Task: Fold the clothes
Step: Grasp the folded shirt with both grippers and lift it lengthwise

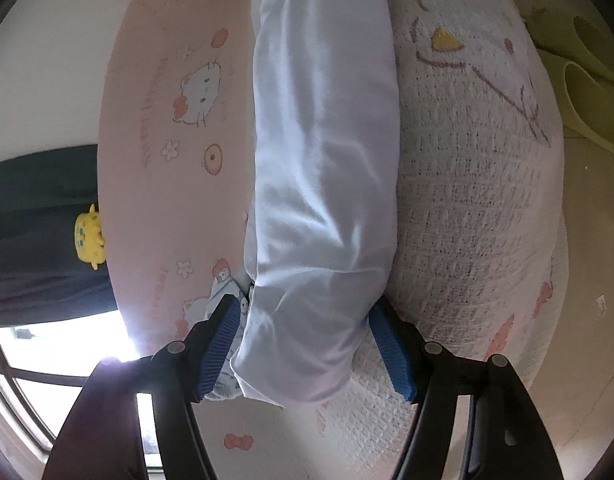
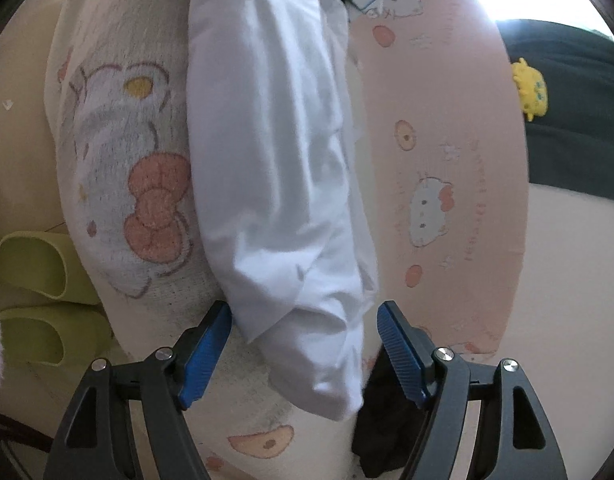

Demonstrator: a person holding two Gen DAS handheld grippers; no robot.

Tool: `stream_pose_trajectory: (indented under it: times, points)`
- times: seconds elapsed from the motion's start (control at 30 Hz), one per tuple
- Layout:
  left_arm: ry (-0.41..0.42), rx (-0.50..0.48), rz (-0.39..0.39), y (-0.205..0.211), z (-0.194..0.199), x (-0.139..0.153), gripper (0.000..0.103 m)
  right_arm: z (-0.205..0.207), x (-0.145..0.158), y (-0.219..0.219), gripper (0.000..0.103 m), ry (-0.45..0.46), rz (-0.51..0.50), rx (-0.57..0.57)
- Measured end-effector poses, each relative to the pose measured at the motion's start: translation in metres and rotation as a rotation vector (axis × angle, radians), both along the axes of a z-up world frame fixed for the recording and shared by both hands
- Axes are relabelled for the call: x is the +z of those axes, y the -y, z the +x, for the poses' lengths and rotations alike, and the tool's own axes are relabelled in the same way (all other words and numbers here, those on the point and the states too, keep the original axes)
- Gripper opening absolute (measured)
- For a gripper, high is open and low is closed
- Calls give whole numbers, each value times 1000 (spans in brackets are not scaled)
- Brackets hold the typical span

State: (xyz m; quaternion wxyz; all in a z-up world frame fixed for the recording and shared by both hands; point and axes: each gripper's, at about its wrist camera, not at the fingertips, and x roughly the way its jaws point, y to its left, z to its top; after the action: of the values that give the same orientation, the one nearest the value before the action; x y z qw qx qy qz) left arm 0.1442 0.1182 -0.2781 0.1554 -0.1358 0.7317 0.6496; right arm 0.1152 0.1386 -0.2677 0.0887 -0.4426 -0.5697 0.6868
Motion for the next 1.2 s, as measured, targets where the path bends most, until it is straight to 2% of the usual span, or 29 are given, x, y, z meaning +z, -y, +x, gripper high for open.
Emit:
stream_pose_trajectory:
  times: [0.07, 0.17, 0.23, 0.4, 0.47, 0.53, 0.6, 0.63, 0.7, 0.83, 0.9, 1.03, 1.2]
  points:
    - [-8, -6, -9, 0, -3, 0, 70, 0, -3, -2, 75, 6, 18, 11]
    - [-47, -18, -5, -4, -8, 2, 88, -4, -4, -1, 75, 6, 26, 27]
    - [-56, -3, 15, -10, -13, 4, 89, -8, -5, 2, 75, 6, 32, 34]
    - [-4, 26, 72, -16, -22, 11, 89, -17, -5, 7, 75, 12, 17, 49]
    - [22, 18, 100, -10, -21, 13, 83, -14, -4, 5, 74, 6, -17, 55]
    - [58, 12, 132, -4, -18, 14, 72, -12, -3, 4, 65, -1, -50, 60]
    - [108, 18, 167, 0, -15, 14, 50, -9, -2, 3, 53, -5, -79, 66]
    - [126, 23, 181, 1, -14, 13, 47, -7, -4, 4, 51, -5, -80, 73]
    - [152, 45, 223, 3, -14, 14, 45, -8, -7, 4, 48, -2, -81, 80]
    - [300, 163, 381, 8, -28, 27, 42, -19, 5, -2, 42, 39, -217, 13]
    - [387, 224, 459, 10, -39, 35, 42, -27, 14, -10, 41, 60, -318, -37]
    - [479, 270, 515, 10, -49, 42, 42, -42, 28, -26, 41, 96, -505, -124]
    - [611, 331, 593, 14, -66, 51, 42, -39, 29, -45, 42, 149, -603, -169]
